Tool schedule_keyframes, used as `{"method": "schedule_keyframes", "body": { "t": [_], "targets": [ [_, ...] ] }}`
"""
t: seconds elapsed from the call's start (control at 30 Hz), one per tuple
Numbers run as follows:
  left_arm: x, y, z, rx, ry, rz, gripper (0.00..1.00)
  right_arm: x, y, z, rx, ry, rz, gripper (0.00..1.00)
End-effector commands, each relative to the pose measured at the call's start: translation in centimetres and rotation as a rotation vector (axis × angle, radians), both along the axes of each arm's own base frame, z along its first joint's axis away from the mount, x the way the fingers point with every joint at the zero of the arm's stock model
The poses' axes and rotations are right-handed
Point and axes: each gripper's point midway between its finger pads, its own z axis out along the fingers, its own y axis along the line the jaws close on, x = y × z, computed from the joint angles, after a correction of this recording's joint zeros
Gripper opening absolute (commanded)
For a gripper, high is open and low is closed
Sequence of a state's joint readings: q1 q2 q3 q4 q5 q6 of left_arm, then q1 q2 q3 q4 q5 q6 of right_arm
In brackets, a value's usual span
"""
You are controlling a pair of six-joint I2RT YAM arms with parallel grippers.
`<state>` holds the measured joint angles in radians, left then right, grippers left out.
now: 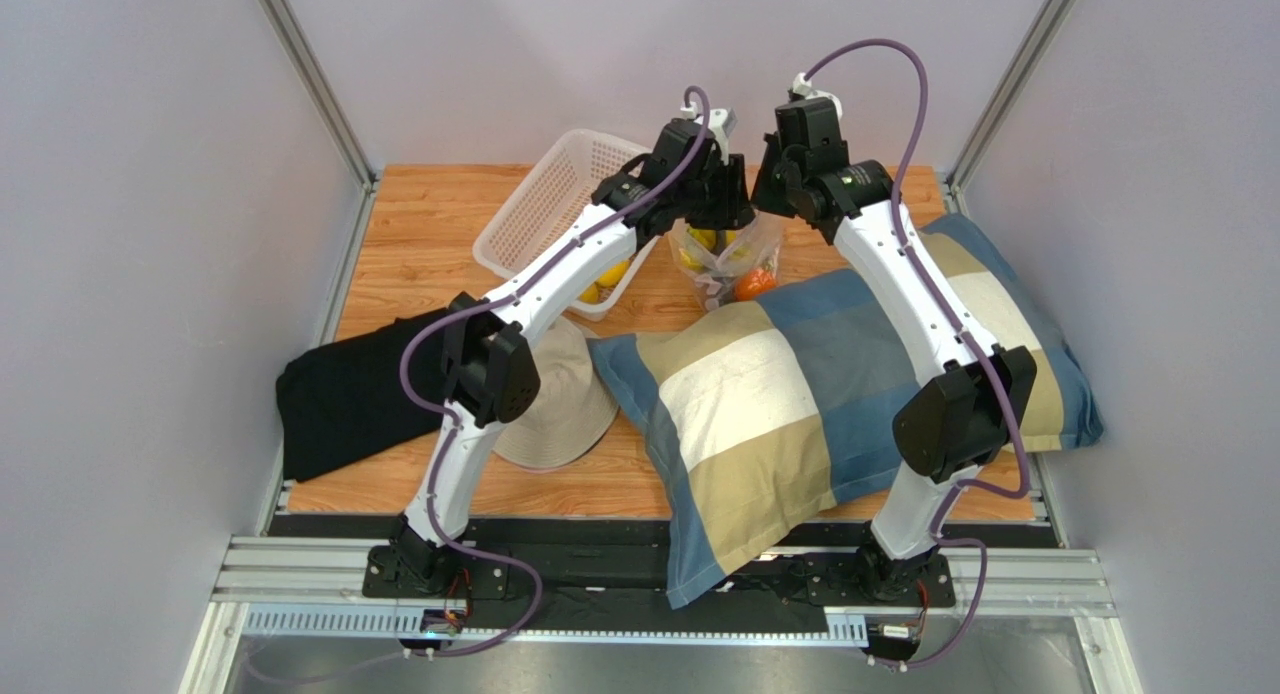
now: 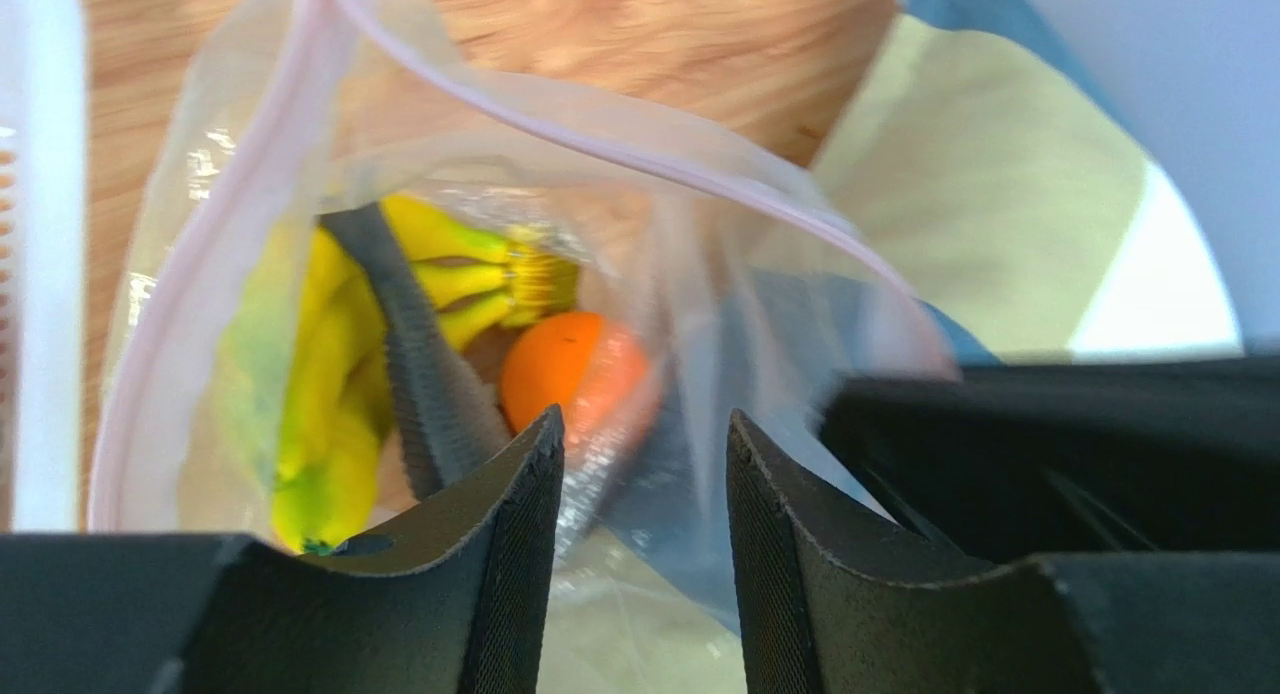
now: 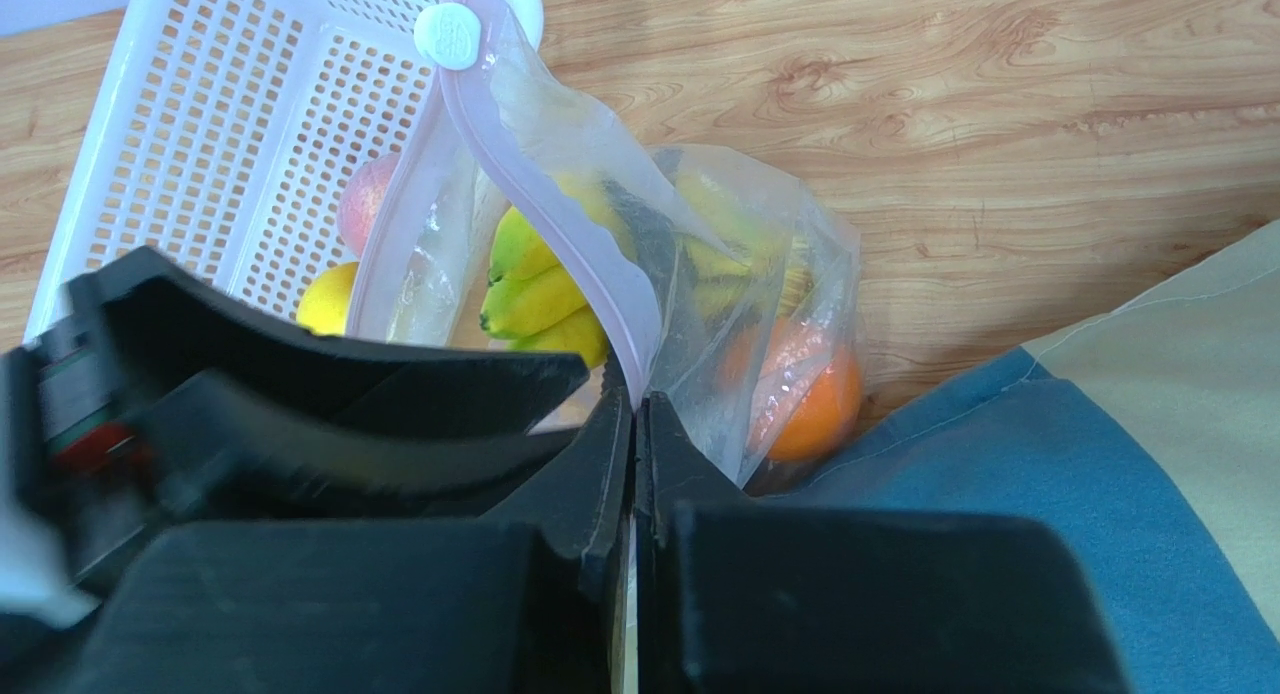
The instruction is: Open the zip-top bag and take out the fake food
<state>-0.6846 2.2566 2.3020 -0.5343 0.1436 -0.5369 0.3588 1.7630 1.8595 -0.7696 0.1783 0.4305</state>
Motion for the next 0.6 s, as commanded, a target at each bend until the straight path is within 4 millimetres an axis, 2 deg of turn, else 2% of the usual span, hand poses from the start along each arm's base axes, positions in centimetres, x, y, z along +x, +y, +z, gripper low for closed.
{"method": "schedule_keyframes", "body": {
  "t": [0.0,0.1,0.2,0.27,0.3,0.47,0.57],
  "targets": [
    [2.5,1.3,-2.4,0.077,-0.005,0.130,0.48,-0.8,-0.2,3.6,0.034,-0.085,-0.043,0.00],
    [3.2,0.5,-3.7,0.062,0.010,0.129,0.46,-1.0,0.1,3.7,0.043,-0.085,-0.042,0.00],
    [3.6,-0.1,-6.0,0.065,0.037,0.134,0.53,-1.1,0.3,3.7,0.048,-0.085,-0.036,0.00],
    [3.9,0.5,-7.4,0.101,0.054,0.169,0.56,-1.1,0.3,3.5,0.045,-0.081,-0.037,0.00],
    [4.0,0.9,-7.9,0.116,0.055,0.183,0.62,-1.0,0.3,3.4,0.043,-0.080,-0.036,0.00],
    [4.2,2.3,-9.3,0.189,0.028,0.214,0.73,-1.2,0.1,2.7,0.023,-0.067,-0.033,0.00],
    [4.1,2.4,-10.6,0.212,0.042,0.213,0.76,-1.3,0.1,2.5,0.023,-0.064,-0.032,0.00]
  ]
}}
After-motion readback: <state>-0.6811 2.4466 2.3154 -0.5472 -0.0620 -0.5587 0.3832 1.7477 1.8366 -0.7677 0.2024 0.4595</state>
